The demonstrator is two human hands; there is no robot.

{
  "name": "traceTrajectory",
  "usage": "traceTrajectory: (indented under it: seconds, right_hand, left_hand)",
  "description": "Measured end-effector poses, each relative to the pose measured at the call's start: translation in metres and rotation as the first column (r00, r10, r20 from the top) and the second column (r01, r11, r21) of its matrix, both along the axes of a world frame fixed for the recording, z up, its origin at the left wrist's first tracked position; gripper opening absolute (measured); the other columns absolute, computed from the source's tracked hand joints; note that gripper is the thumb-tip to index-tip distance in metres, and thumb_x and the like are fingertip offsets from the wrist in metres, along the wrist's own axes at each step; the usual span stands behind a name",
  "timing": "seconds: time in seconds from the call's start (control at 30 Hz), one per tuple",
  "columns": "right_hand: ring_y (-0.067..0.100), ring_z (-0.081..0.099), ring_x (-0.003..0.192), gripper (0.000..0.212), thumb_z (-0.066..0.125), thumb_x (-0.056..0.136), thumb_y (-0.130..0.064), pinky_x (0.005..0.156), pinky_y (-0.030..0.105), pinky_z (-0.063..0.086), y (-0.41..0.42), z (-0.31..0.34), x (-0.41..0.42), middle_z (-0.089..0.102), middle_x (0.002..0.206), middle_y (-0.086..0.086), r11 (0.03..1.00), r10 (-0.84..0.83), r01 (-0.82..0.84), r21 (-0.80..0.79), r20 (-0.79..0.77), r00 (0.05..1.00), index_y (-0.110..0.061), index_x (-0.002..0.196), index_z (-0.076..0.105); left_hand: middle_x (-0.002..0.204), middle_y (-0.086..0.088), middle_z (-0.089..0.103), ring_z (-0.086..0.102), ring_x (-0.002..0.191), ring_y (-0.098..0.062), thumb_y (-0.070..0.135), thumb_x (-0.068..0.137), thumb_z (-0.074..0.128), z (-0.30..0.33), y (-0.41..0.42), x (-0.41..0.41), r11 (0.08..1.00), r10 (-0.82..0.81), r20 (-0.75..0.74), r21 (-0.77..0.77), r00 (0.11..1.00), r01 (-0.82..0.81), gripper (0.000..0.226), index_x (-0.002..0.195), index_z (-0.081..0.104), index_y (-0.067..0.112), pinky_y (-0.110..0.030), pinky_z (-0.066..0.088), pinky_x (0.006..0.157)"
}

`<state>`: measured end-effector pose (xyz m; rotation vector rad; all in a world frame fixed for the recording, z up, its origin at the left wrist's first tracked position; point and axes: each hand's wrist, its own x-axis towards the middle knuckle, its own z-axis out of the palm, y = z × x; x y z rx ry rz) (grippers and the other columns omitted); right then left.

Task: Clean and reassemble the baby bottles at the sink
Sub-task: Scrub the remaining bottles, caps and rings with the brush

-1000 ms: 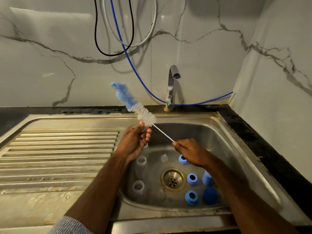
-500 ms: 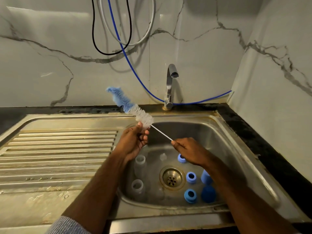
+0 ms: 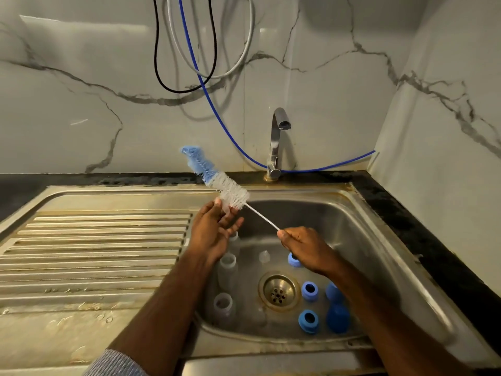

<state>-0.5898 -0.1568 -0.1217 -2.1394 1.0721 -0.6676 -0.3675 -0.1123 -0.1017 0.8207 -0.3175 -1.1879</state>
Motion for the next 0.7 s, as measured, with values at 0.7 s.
traceTrajectory:
  seconds: [0.7]
  right_hand:
    - [0.002, 0.042, 0.047, 0.048, 0.044, 0.105, -0.037, 0.057, 0.028, 0.039, -0.002, -0.002, 0.008, 0.045, 0.048, -0.012, 0.999, -0.035, 0.035, -0.029, -0.014, 0.999, -0.021, 0.061, 0.046]
  left_hand:
    - [0.083, -0.014, 0.071, 0.068, 0.076, -0.02, 0.002, 0.079, 0.072, -0.006, 0.0, -0.01, 0.995, -0.038, 0.242, -0.077, 0.97, 0.058, 0.006, 0.081, 0.067, 0.004, -0.026, 0.058, 0.07]
